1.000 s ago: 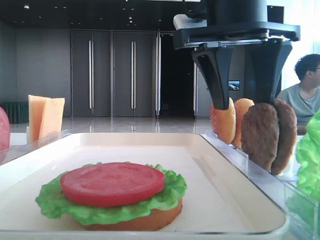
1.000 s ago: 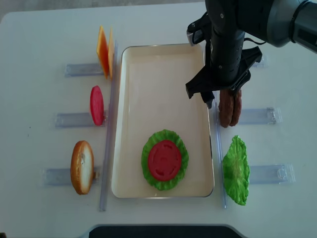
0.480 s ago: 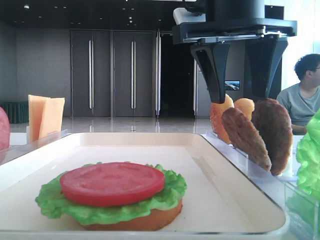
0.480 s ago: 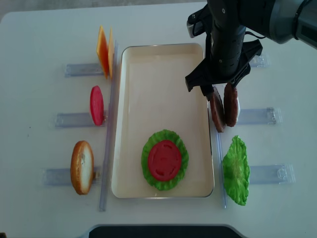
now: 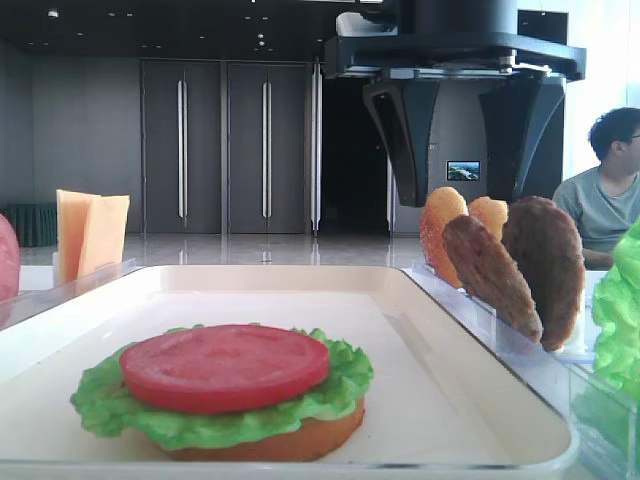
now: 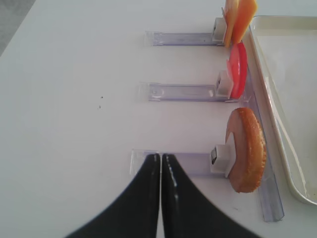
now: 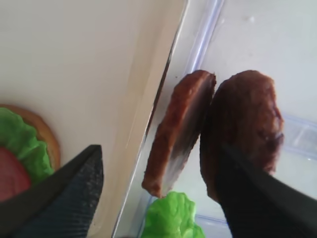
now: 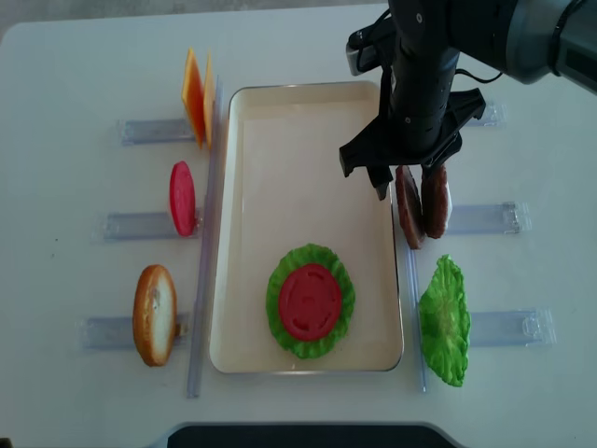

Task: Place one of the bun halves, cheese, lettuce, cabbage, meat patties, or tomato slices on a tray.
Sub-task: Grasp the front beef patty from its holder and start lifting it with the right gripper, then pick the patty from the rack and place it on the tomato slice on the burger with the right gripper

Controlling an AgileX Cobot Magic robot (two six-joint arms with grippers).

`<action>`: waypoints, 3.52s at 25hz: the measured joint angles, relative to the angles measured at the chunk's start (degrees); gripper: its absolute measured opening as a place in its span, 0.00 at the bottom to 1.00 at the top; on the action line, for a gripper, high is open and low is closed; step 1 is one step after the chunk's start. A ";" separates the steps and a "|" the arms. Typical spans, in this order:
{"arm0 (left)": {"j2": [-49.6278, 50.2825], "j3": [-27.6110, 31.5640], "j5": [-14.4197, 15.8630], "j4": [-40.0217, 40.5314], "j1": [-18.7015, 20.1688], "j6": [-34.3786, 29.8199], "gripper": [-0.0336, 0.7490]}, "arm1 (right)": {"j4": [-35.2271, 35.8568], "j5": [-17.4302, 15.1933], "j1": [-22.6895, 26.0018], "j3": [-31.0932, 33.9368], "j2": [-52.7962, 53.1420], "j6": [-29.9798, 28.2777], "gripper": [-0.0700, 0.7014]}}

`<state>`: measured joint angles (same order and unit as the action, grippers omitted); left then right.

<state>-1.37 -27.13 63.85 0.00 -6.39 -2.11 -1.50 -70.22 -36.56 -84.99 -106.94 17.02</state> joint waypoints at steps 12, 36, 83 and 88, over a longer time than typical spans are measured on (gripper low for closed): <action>0.00 0.00 0.00 0.00 0.00 0.00 0.03 | -0.57 1.61 -0.52 2.49 -1.40 1.16 0.69; 0.00 0.00 0.00 0.00 0.00 0.00 0.03 | -6.34 1.14 -0.09 2.38 -3.06 1.52 0.23; 0.00 0.00 -0.04 0.00 0.00 -0.43 0.03 | -5.17 -0.18 -4.16 16.18 28.87 10.09 0.23; 0.00 0.00 -0.04 0.00 0.00 -0.43 0.03 | -4.97 -0.23 -6.12 17.68 31.25 11.84 0.23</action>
<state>-1.37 -27.13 63.81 0.00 -6.39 -2.54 -6.47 -70.45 -42.67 -67.31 -75.69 28.86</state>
